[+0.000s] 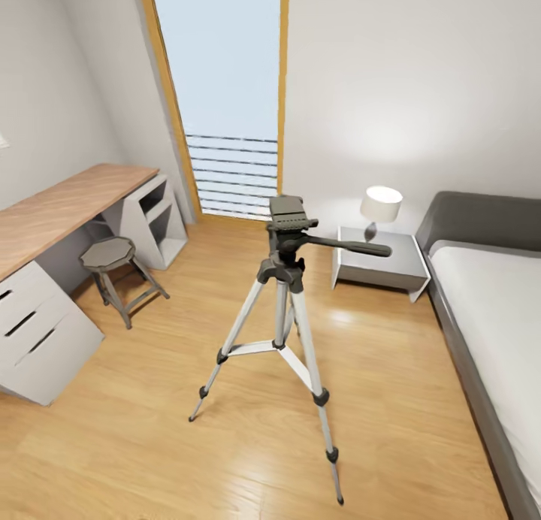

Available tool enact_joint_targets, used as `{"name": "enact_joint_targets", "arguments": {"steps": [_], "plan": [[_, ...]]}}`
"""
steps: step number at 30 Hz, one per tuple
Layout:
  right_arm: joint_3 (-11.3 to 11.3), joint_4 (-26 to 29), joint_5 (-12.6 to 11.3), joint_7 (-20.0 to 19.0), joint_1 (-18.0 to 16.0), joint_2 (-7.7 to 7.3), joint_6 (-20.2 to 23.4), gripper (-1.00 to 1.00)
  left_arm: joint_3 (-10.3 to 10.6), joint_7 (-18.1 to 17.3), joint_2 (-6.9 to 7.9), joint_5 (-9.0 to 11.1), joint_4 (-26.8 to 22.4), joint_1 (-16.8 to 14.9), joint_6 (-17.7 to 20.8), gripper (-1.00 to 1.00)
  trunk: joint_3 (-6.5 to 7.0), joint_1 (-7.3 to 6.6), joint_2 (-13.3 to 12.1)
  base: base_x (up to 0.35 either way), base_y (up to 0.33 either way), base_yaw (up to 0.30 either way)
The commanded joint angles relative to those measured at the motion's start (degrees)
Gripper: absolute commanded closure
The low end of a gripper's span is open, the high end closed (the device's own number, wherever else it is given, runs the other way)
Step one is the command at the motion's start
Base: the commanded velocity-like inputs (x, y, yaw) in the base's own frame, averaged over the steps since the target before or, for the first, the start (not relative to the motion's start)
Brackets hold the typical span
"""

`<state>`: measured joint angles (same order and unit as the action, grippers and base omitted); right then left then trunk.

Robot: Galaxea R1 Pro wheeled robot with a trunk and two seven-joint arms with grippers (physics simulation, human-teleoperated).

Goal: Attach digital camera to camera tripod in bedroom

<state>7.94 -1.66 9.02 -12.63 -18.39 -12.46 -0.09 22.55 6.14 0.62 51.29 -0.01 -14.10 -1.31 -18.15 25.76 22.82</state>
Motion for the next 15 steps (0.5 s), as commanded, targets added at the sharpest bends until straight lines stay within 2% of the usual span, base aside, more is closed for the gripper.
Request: {"name": "enact_joint_targets", "arguments": {"steps": [1,7,15], "plan": [[0.5,-0.1,0.6,-0.2,-0.1,-0.03,0.0,-1.00,0.5,0.1,-0.01,0.4,0.0,0.0,-0.1,1.00,-0.09,0.03,0.1,0.000,0.000,0.262],[0.5,-0.1,0.5,-0.2,-0.1,-0.02,0.0,-1.00,0.5,0.1,-0.01,0.4,0.0,0.0,-0.1,1.00,-0.09,0.03,0.1,0.000,0.000,0.199],[0.5,-0.1,0.5,-0.2,-0.1,0.00,0.0,-1.00,0.5,0.1,-0.01,0.4,0.0,0.0,-0.1,1.00,-0.09,0.03,0.1,0.000,0.000,0.044]]}}
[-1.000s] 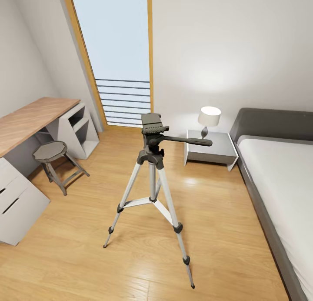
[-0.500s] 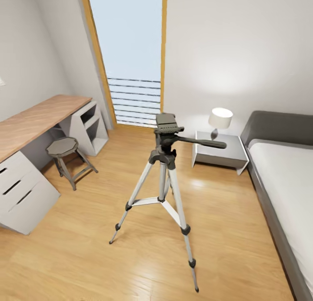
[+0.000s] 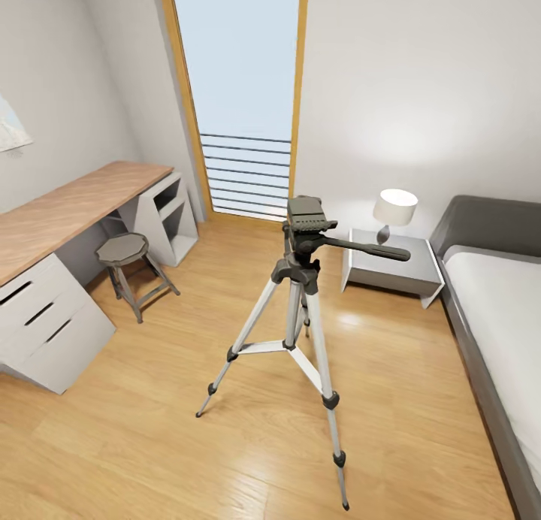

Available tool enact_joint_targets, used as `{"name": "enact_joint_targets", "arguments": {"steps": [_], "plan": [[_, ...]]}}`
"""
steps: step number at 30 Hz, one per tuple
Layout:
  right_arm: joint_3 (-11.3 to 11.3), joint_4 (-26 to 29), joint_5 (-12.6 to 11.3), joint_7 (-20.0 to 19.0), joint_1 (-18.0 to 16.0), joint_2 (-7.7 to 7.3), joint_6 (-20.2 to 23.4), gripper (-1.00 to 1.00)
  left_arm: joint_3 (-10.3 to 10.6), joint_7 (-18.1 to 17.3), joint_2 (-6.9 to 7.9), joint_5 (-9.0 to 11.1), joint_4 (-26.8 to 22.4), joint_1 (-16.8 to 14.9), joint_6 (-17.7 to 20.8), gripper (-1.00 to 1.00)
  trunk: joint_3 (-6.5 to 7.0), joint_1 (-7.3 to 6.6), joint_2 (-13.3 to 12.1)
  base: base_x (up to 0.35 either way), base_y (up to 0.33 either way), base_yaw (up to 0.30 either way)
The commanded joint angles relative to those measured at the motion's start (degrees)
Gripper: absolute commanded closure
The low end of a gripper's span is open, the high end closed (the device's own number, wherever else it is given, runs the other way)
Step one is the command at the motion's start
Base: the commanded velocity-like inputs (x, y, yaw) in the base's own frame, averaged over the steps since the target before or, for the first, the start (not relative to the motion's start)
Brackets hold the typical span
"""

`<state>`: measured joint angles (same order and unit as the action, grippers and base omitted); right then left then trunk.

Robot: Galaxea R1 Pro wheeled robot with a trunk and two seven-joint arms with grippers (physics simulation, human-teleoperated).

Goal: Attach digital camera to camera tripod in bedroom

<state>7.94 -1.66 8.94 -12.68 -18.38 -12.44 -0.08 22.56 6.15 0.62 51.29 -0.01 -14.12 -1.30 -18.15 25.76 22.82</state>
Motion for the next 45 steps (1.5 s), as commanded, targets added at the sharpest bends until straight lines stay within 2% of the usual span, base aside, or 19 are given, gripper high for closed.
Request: {"name": "enact_joint_targets", "arguments": {"steps": [1,41,45], "plan": [[0.5,-0.1,0.6,-0.1,-0.1,-0.03,0.0,-1.00,0.5,0.1,-0.01,0.4,0.0,0.0,-0.1,1.00,-0.09,0.03,0.1,0.000,0.000,0.013],[0.5,-0.1,0.6,-0.6,-0.1,0.01,0.1,-1.00,0.5,0.1,-0.01,0.4,0.0,0.0,-0.1,1.00,-0.09,0.03,0.1,0.000,0.000,0.001],[0.4,0.3,0.9,0.2,-0.1,-0.10,0.0,-1.00,0.5,0.1,0.03,0.5,-0.1,0.0,-0.2,1.00,-0.09,0.03,0.1,0.000,0.000,0.000]]}}
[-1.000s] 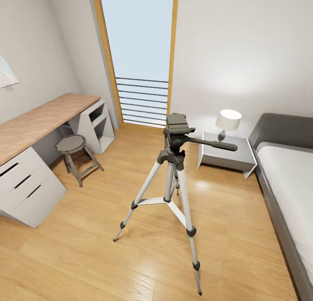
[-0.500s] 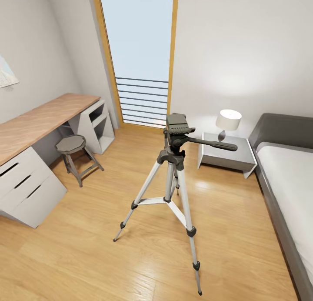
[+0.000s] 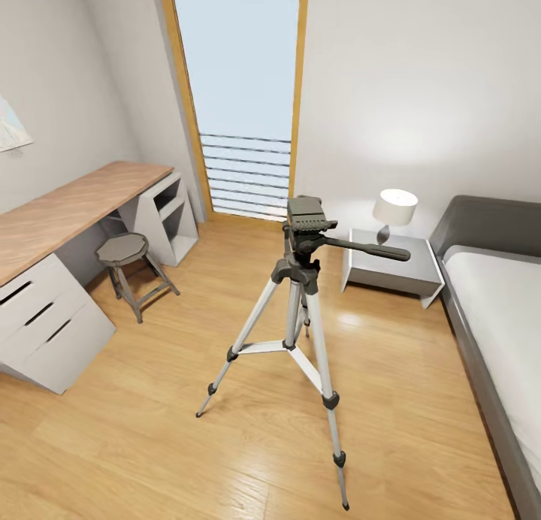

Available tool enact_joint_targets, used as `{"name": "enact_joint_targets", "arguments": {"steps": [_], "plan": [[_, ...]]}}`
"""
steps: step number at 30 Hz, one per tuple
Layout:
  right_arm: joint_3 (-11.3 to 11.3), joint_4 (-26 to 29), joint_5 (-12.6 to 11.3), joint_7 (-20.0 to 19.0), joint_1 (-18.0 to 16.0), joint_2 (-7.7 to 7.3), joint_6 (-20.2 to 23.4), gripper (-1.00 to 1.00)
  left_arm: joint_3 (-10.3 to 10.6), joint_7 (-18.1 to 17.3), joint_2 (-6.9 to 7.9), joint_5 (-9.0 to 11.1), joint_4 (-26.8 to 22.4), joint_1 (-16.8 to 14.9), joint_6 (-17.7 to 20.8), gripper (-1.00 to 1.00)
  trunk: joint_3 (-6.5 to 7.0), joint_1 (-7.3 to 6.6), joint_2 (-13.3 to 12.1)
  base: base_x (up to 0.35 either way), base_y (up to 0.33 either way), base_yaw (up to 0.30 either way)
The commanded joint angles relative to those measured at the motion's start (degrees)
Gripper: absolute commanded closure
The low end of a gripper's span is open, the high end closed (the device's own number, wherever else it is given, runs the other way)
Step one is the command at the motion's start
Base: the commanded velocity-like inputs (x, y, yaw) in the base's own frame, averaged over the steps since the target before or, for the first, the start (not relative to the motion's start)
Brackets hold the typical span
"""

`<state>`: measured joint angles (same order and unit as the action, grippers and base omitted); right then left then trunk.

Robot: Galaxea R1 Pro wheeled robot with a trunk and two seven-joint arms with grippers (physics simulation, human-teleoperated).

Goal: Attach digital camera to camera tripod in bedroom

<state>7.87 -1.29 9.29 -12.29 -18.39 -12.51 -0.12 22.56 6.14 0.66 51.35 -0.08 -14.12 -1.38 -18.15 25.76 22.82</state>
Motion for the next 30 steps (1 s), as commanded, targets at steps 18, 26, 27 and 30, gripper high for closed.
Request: {"name": "enact_joint_targets", "arguments": {"steps": [18,26,27,30], "plan": [[1.7,57.3,0.0,-21.3,-0.1,0.64,35.7,-1.00,0.5,0.1,-0.05,0.3,0.0,0.0,-0.1,1.00,-0.09,0.03,0.1,0.000,0.000,0.000],[4.8,75.1,-0.1,-23.7,-0.1,0.74,39.4,-1.00,0.5,0.1,-0.05,0.2,-0.1,0.0,-0.1,1.00,-0.09,0.03,0.1,0.000,0.000,0.000],[4.8,76.5,-0.1,-24.0,-0.1,0.73,39.4,-1.00,0.5,0.1,-0.05,0.2,-0.1,0.0,-0.1,1.00,-0.09,0.03,0.1,0.000,0.000,0.000],[5.0,81.4,-0.1,-25.4,-0.1,0.59,39.7,-1.00,0.5,0.1,-0.05,0.2,-0.1,0.0,-0.1,1.00,-0.09,0.03,0.1,0.000,0.000,0.000]]}}
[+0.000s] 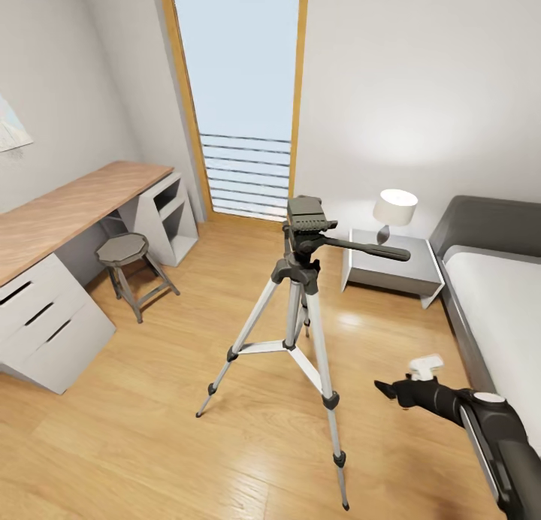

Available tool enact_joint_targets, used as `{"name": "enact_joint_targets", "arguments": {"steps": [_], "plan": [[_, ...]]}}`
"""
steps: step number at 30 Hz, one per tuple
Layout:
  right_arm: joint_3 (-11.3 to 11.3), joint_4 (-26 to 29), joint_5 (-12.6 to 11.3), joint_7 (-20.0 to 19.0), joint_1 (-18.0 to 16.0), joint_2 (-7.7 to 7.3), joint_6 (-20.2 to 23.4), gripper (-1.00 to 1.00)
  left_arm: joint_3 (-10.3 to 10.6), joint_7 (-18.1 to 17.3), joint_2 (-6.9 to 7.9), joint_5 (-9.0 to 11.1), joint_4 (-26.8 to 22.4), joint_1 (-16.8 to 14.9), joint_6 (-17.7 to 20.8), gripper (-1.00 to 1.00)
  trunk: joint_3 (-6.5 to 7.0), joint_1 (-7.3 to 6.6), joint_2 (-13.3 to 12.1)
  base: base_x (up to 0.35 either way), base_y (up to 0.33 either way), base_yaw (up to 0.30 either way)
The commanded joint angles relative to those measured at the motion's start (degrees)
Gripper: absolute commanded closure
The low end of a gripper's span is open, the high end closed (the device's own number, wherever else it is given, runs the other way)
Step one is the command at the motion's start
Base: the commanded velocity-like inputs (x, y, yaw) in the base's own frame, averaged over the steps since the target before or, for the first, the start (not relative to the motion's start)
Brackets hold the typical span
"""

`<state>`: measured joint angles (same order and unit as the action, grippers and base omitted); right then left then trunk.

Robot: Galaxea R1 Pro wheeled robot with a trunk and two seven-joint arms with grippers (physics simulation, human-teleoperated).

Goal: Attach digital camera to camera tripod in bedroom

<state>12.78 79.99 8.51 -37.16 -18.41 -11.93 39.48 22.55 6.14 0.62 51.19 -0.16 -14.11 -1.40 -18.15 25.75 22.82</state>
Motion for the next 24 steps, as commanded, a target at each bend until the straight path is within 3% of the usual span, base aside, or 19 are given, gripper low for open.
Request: {"name": "enact_joint_targets", "arguments": {"steps": [1,12,24], "plan": [[0.1,1.1,0.6,-1.0,0.0,-0.03,0.2,-1.00,0.5,0.1,0.00,0.4,0.0,0.0,-0.1,1.00,-0.09,0.03,0.1,0.000,0.000,0.000],[0.0,5.8,0.6,-5.5,0.0,0.18,1.3,-1.00,0.5,0.1,0.03,0.4,0.0,0.0,-0.1,1.00,-0.08,0.03,0.1,0.000,0.000,-0.007],[-0.2,6.5,0.6,-5.8,0.0,0.41,4.4,-1.00,0.5,0.1,0.06,0.4,0.0,0.0,-0.1,1.00,0.41,0.03,0.1,0.000,0.000,-0.118]]}}
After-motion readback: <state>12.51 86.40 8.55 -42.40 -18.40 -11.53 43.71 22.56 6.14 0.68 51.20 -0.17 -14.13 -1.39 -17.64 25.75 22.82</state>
